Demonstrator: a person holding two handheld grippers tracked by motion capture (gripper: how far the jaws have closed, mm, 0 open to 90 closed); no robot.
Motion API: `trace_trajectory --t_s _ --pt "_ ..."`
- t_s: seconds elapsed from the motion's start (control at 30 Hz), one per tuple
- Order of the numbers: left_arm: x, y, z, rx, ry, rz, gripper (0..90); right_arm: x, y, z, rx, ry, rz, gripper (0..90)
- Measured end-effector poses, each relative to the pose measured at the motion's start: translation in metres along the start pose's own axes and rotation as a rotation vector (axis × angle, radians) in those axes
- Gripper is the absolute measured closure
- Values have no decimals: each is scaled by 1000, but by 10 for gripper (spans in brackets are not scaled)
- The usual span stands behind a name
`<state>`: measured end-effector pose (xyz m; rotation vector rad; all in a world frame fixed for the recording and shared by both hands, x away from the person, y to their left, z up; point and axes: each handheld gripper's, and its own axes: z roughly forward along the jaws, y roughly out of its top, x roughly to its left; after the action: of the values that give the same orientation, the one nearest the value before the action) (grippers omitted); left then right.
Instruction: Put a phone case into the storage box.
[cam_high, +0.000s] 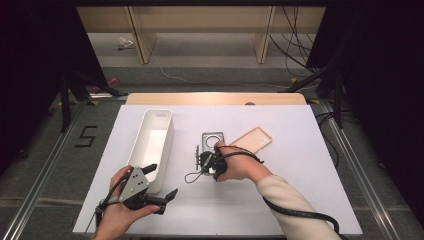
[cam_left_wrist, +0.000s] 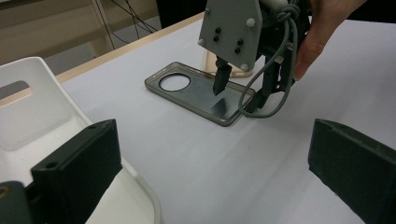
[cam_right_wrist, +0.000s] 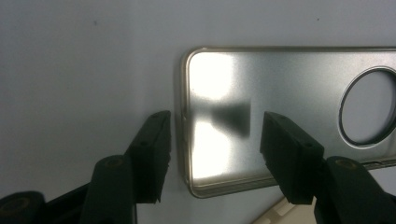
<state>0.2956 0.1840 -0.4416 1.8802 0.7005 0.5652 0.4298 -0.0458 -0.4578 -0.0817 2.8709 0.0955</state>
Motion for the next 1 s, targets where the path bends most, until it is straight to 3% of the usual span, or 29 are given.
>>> trace_trajectory --t_s 1.0 --pt "-1 0 0 0 -2 3 22 2 3 -1 23 106 12 786"
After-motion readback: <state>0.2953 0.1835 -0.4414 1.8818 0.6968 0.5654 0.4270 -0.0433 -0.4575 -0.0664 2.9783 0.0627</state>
